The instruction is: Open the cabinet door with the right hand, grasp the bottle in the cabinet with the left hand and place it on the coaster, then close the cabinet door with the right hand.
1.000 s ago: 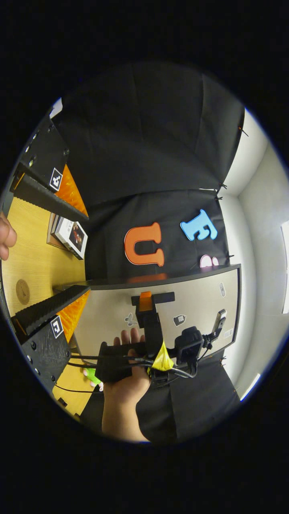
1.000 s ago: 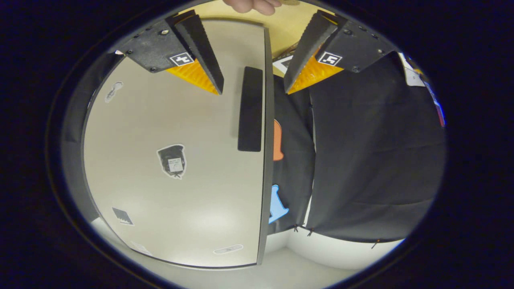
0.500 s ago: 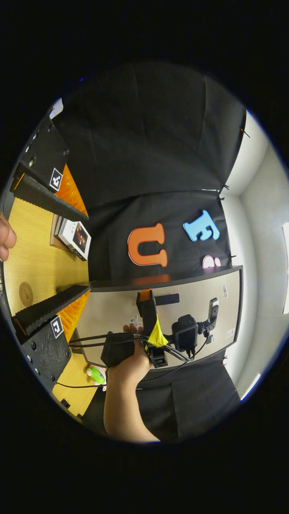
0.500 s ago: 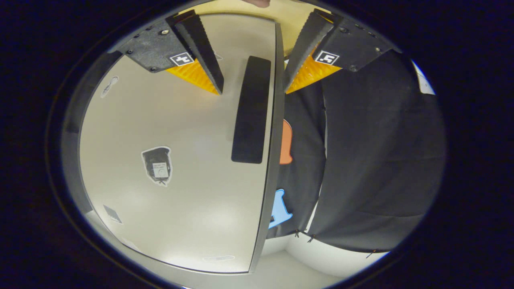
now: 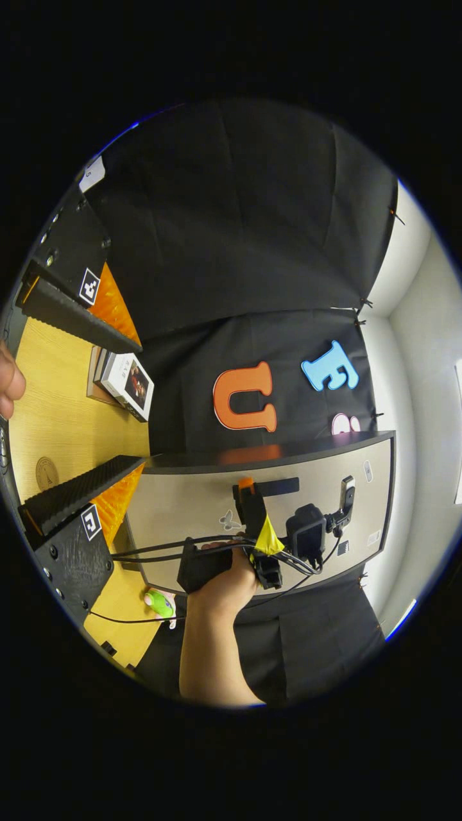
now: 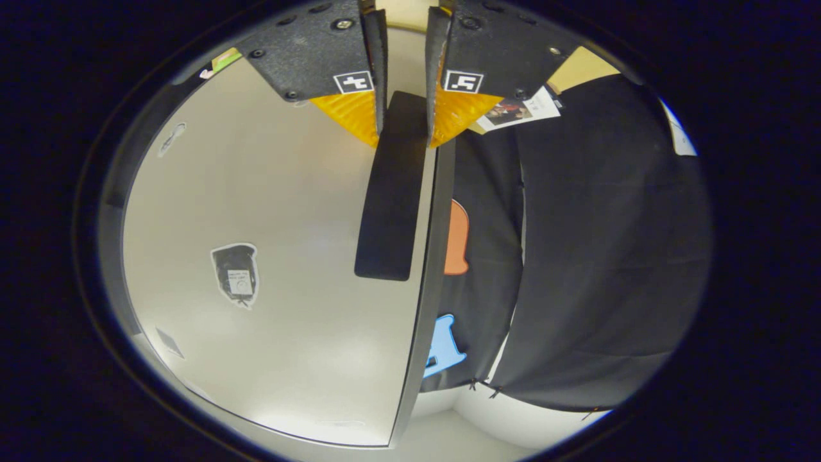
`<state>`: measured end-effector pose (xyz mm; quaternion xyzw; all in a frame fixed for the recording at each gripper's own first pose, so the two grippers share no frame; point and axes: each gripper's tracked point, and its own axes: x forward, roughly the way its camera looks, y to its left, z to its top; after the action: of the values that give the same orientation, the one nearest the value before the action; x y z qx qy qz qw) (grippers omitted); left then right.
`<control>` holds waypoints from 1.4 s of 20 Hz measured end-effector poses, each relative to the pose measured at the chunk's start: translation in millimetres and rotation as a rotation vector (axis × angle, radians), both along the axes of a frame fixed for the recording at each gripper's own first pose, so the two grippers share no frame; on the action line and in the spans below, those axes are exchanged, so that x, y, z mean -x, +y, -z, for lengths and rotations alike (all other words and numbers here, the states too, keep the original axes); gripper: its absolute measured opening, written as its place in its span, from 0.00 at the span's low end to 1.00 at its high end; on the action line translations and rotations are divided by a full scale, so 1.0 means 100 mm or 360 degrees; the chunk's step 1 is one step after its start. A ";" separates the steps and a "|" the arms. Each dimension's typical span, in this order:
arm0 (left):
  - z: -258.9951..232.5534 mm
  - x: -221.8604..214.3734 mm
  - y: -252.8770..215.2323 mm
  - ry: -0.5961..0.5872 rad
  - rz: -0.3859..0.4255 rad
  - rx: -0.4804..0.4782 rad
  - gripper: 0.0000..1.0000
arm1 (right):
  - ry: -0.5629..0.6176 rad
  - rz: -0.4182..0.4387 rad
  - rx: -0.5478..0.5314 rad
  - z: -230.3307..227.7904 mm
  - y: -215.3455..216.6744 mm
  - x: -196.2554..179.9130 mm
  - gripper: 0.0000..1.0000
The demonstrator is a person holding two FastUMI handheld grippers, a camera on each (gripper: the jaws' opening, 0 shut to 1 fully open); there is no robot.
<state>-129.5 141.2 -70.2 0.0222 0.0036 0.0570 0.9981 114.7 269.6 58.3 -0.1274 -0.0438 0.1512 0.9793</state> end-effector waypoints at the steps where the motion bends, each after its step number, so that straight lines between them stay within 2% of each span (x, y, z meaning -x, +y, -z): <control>1: 0.01 0.00 0.02 0.0002 -0.0005 0.0003 0.97 | 0.0004 -0.0004 0.0000 0.00 0.00 0.01 0.26; 3: 0.04 -0.01 0.04 0.0011 -0.0003 0.0016 0.97 | 0.0017 -0.0026 -0.0016 0.01 0.00 0.04 0.23; 7: 0.04 -0.02 0.00 0.0006 0.0014 0.0008 0.97 | 0.0030 -0.0095 -0.0040 0.03 0.00 0.19 0.24; 17: 0.19 -0.03 -0.36 0.0072 0.0121 -0.0013 0.96 | 0.0043 -0.0273 -0.0046 0.13 -0.28 0.85 0.23; 22: 0.24 -0.08 -0.45 0.0100 0.0146 -0.0009 0.97 | 0.0054 -0.0424 -0.0059 0.16 -0.38 1.08 0.24; 28: 0.25 -0.11 -0.53 0.0119 0.0153 -0.0009 0.97 | 0.0086 -0.0552 -0.0065 0.19 -0.44 1.13 0.24</control>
<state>-118.6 88.2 -95.6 0.0273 0.0395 0.0082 0.9988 1.3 226.0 39.0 -0.0938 -0.0417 0.3202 0.9418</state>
